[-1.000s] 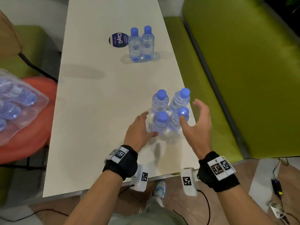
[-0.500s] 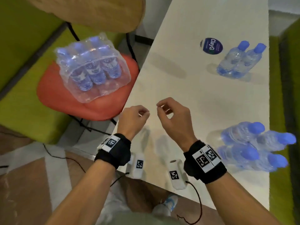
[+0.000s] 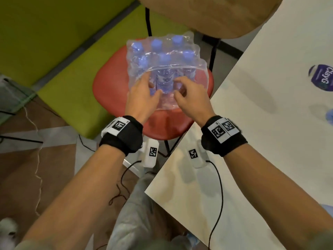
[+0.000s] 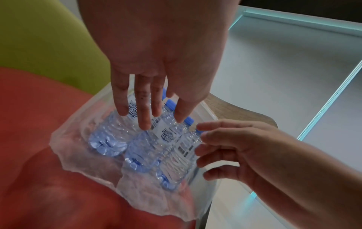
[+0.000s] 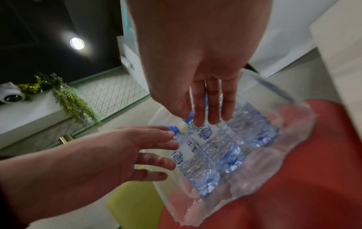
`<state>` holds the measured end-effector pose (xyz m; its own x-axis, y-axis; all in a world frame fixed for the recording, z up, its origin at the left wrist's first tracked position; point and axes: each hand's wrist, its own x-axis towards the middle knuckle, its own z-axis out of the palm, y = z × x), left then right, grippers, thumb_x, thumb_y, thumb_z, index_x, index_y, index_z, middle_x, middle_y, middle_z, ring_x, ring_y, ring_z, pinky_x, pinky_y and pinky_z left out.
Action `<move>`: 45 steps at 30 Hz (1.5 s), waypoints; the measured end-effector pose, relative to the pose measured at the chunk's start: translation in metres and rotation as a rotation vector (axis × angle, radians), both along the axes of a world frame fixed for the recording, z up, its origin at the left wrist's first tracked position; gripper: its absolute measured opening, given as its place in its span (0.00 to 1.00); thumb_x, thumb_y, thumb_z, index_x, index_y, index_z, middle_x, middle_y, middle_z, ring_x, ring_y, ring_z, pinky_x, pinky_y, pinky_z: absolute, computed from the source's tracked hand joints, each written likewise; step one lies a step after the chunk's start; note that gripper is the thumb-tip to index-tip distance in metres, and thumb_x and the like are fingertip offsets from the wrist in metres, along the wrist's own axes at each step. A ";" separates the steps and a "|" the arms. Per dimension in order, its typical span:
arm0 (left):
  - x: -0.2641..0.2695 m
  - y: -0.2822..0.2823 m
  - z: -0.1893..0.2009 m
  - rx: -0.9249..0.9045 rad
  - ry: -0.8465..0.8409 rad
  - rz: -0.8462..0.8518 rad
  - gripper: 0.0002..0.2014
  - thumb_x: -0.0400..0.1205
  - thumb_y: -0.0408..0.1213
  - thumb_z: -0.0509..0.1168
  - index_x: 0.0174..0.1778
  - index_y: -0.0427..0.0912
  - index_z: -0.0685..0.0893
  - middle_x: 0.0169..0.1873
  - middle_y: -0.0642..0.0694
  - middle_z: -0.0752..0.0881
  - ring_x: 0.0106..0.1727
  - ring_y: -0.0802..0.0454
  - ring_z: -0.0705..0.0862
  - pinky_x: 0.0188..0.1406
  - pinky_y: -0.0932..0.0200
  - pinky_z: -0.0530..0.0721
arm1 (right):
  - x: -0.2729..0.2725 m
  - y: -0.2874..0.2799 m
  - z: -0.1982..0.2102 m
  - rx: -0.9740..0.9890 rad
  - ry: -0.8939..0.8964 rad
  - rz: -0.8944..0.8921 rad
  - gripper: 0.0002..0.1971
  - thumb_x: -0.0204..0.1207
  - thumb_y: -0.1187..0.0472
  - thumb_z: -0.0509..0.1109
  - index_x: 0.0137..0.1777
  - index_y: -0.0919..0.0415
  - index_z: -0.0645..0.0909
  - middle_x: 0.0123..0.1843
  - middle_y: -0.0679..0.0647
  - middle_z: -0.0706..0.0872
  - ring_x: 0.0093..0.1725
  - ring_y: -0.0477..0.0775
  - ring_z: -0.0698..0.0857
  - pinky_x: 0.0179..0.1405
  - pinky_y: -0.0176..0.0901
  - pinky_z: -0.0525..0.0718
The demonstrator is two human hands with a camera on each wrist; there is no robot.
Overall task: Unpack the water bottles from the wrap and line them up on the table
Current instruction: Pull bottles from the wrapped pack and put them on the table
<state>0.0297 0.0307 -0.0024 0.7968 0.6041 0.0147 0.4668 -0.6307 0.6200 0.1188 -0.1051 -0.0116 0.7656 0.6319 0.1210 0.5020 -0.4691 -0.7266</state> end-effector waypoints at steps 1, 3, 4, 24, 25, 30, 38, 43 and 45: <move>0.003 0.003 0.000 0.003 0.009 -0.018 0.30 0.77 0.44 0.67 0.77 0.53 0.69 0.58 0.52 0.86 0.59 0.49 0.85 0.59 0.50 0.82 | 0.005 0.008 0.001 -0.020 0.007 0.022 0.23 0.76 0.62 0.66 0.73 0.55 0.78 0.36 0.52 0.88 0.38 0.53 0.86 0.46 0.49 0.84; 0.008 0.007 0.001 0.020 0.044 -0.033 0.35 0.78 0.42 0.66 0.82 0.55 0.61 0.57 0.51 0.87 0.59 0.48 0.86 0.55 0.53 0.80 | 0.012 0.020 0.003 -0.036 0.008 0.045 0.29 0.76 0.63 0.65 0.79 0.50 0.70 0.36 0.52 0.88 0.38 0.54 0.87 0.45 0.49 0.85; 0.010 0.009 0.002 0.031 0.058 -0.030 0.38 0.78 0.41 0.66 0.83 0.56 0.58 0.55 0.51 0.87 0.57 0.46 0.86 0.52 0.53 0.80 | 0.015 0.025 0.004 -0.043 -0.002 0.049 0.32 0.76 0.64 0.64 0.81 0.49 0.67 0.36 0.52 0.88 0.38 0.54 0.86 0.44 0.51 0.85; 0.020 -0.004 0.020 0.338 0.146 0.046 0.21 0.81 0.45 0.67 0.66 0.40 0.72 0.65 0.41 0.76 0.50 0.27 0.85 0.38 0.41 0.79 | 0.022 0.044 0.015 -0.273 -0.417 0.096 0.22 0.77 0.71 0.67 0.71 0.62 0.76 0.65 0.60 0.84 0.59 0.64 0.85 0.51 0.54 0.82; 0.020 -0.004 0.020 0.340 0.128 0.049 0.20 0.81 0.45 0.68 0.64 0.40 0.73 0.63 0.41 0.77 0.50 0.28 0.85 0.37 0.42 0.78 | 0.022 0.044 0.017 -0.276 -0.427 0.108 0.20 0.77 0.72 0.67 0.69 0.62 0.77 0.65 0.60 0.83 0.59 0.65 0.85 0.50 0.54 0.81; 0.010 -0.003 0.008 0.297 0.059 0.018 0.15 0.77 0.36 0.69 0.57 0.41 0.76 0.56 0.40 0.79 0.50 0.34 0.83 0.41 0.45 0.77 | 0.010 0.034 0.010 -0.359 -0.393 0.157 0.11 0.78 0.71 0.68 0.59 0.68 0.81 0.61 0.64 0.78 0.46 0.68 0.85 0.39 0.57 0.83; -0.013 -0.009 0.011 0.180 0.019 -0.013 0.16 0.74 0.33 0.69 0.58 0.41 0.83 0.56 0.40 0.79 0.54 0.38 0.82 0.53 0.54 0.75 | -0.006 0.013 0.012 -0.234 -0.220 0.043 0.13 0.75 0.61 0.72 0.57 0.66 0.83 0.56 0.60 0.78 0.46 0.65 0.84 0.44 0.53 0.82; -0.007 -0.001 0.020 0.218 0.043 -0.106 0.15 0.76 0.31 0.70 0.59 0.42 0.82 0.56 0.40 0.82 0.59 0.40 0.79 0.54 0.58 0.69 | -0.005 0.018 0.026 -0.175 -0.161 -0.070 0.12 0.75 0.58 0.73 0.55 0.65 0.85 0.56 0.59 0.81 0.51 0.62 0.84 0.53 0.53 0.82; -0.005 -0.001 0.018 0.211 0.038 -0.145 0.15 0.76 0.29 0.69 0.59 0.43 0.83 0.56 0.42 0.82 0.59 0.40 0.80 0.53 0.57 0.70 | -0.009 0.018 0.025 -0.184 -0.139 -0.076 0.12 0.77 0.57 0.73 0.55 0.65 0.84 0.58 0.59 0.80 0.50 0.62 0.85 0.53 0.53 0.83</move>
<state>0.0244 0.0293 0.0153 0.8772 0.4702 0.0970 0.3823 -0.8064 0.4512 0.1101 -0.0874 0.0132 0.7959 0.5943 0.1161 0.5492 -0.6276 -0.5518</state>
